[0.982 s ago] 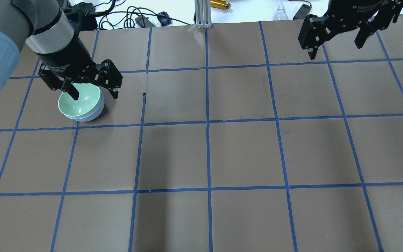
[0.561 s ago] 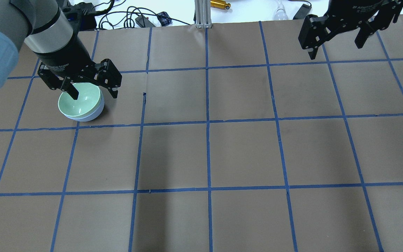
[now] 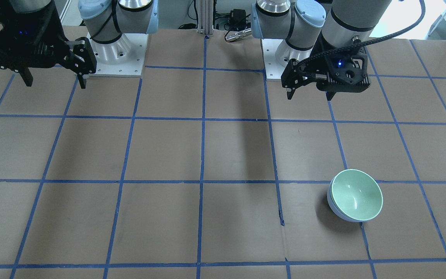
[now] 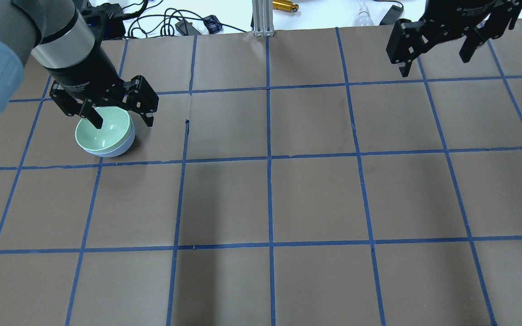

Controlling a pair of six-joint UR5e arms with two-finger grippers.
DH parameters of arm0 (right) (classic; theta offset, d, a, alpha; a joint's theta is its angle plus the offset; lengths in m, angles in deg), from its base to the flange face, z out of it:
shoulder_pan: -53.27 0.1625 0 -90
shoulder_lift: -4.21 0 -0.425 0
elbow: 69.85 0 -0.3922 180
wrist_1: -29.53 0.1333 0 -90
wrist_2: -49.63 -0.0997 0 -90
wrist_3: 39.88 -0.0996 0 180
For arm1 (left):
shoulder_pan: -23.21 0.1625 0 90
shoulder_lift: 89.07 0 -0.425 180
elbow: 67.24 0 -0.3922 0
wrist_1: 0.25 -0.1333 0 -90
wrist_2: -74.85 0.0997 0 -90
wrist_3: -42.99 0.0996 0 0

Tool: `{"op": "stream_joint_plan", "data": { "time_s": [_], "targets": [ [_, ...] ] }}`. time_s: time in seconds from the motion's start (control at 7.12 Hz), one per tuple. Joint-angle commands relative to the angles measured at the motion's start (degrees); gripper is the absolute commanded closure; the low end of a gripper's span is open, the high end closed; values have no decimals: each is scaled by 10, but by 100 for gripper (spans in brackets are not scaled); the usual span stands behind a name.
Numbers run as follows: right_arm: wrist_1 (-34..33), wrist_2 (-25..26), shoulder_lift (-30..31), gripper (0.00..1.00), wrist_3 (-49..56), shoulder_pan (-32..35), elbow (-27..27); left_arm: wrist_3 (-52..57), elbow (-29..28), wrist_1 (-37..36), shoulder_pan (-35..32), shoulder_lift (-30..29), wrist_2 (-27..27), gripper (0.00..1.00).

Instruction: Stack green bowl on blue bowl

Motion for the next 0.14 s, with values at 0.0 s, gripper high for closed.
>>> {"op": "stream_joint_plan", "data": {
  "time_s": [0.0],
  "targets": [
    [0, 0, 0, 0, 0, 0, 0, 0, 0, 0, 0, 0, -2, 0]
  ]
}}
